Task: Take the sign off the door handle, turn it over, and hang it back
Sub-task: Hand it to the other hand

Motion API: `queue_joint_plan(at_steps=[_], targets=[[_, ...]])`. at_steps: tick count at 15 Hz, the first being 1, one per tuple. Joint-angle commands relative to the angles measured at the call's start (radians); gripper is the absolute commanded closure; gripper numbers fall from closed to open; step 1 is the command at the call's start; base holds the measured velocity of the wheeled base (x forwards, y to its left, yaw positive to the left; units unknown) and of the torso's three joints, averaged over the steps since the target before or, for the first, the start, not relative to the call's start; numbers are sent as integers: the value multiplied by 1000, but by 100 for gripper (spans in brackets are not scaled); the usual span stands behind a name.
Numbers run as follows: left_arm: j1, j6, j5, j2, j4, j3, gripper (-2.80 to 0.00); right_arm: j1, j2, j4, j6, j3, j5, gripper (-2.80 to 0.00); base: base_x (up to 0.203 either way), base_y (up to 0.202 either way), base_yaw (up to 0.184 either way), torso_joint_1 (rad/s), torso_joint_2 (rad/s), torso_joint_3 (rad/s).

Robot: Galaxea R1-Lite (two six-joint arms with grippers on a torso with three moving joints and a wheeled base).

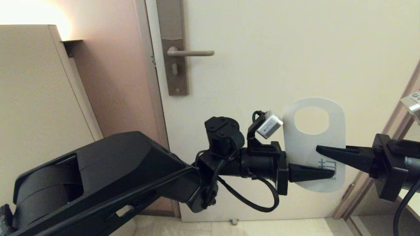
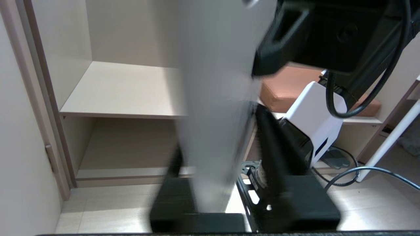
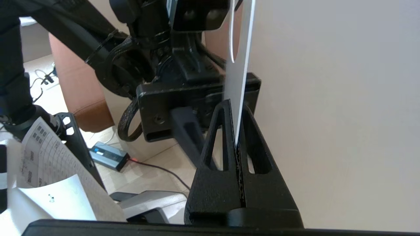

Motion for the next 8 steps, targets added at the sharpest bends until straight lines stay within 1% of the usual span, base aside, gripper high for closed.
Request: queue_joint_plan(at_steps=[1, 5, 8], targets=[[0, -4, -8, -2, -7, 0, -280, -1, -2, -4, 0, 2, 4, 0, 0, 0, 0, 0, 0, 0], [0, -4, -9, -5, -8, 6, -280, -1, -6, -4, 0, 9, 3, 0, 0, 0, 0, 0, 0, 0], [4, -2, -9, -12, -28, 40, -280, -1, -10, -4, 0, 10, 3, 0, 0, 0, 0, 0, 0, 0]])
